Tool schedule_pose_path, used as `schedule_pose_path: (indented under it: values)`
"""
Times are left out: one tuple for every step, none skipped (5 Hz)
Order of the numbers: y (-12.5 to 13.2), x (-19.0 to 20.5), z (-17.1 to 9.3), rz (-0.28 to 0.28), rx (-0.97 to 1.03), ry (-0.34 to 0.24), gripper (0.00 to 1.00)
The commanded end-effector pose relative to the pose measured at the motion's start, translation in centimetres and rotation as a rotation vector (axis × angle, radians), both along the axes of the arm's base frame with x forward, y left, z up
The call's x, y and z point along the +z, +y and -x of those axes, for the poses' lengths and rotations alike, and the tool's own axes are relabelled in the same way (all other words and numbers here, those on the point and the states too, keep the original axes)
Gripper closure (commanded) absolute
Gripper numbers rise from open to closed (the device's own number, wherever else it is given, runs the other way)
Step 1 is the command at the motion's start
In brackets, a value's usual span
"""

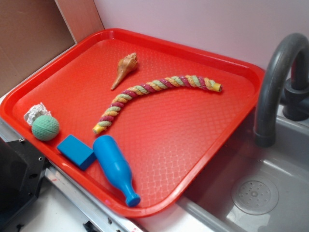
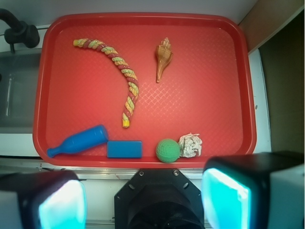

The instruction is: Grab the blue bottle.

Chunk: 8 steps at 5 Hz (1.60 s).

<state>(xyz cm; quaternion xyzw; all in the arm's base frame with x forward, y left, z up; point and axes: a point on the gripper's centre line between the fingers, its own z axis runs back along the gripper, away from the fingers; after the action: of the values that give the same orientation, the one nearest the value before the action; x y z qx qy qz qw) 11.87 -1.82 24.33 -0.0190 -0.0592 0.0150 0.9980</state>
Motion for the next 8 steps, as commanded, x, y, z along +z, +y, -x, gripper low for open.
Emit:
schedule_pose_path:
  values:
    - [0.0, 0.0, 0.0, 0.0, 0.0, 0.0, 0.0]
    - [-1.5, 0.0, 0.0, -0.032, 0.25, 0.024, 0.0]
    - [-3.5, -1.0, -0.3, 0.039, 0.499, 0.052, 0.0]
    - [-5.6, -3.5, -1.8, 0.079, 0.748, 0.039, 0.0]
    - [-6.7, -6.4, -3.0, 0.146, 0.872, -0.004, 0.0]
    - [-7.5, -9.4, -3.8, 0.19, 0.946, -0.043, 0.0]
    - [-8.6, -12.5, -4.6, 0.182, 0.927, 0.016, 0.0]
    - [-10.0, -16.3, -4.4, 0.093, 0.856, 0.095, 0.0]
